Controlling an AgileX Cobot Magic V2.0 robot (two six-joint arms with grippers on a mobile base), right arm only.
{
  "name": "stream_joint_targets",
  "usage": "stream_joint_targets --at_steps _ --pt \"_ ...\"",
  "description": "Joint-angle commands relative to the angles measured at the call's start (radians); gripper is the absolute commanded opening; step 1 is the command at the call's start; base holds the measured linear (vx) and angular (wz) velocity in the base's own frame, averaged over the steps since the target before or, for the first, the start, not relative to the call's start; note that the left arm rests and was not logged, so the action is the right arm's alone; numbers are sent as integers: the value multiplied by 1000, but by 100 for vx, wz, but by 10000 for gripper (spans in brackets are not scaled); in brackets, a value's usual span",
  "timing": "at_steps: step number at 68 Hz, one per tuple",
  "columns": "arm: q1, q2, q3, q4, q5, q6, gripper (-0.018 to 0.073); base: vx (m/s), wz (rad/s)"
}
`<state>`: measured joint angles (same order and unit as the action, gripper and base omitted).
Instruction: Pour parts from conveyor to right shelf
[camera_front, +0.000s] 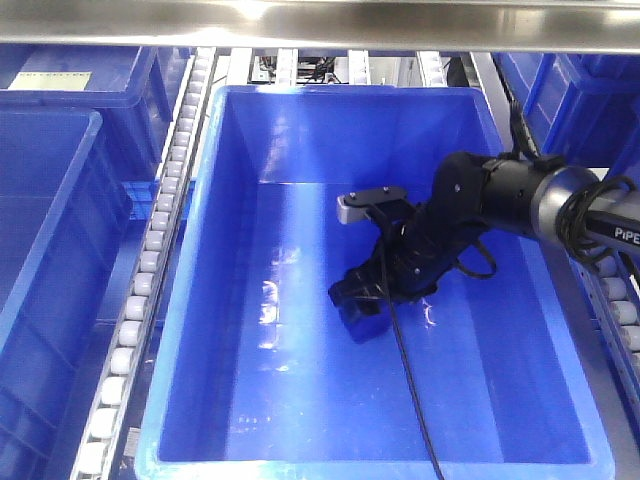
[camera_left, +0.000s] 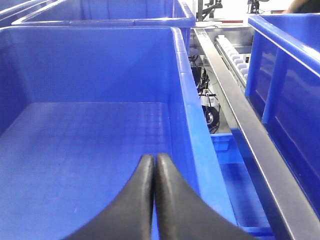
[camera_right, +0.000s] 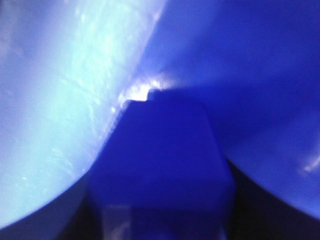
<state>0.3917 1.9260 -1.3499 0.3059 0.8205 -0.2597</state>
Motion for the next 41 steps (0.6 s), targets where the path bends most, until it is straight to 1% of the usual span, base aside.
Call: stream_joint_targets --at_steps 1,4,8,15,22,29,33,36,41 --pt "0 -49 -46 15 -4 -3 617 0 0" --pt "0 -50 -57 18 6 -3 638 0 0" --pt "0 -53 -65 20 14 -3 640 0 0" --pt "0 -59 -80 23 33 -3 615 0 0" --pt "0 -82 -80 24 33 5 564 0 0" --pt "0 -115 -78 15 18 40 484 0 0" --pt "0 -135 -75 6 1 64 414 0 0" --pt "0 -154 -75 -3 -5 75 353 0 0" --pt "0 -183 -75 -16 -12 88 218 0 0"
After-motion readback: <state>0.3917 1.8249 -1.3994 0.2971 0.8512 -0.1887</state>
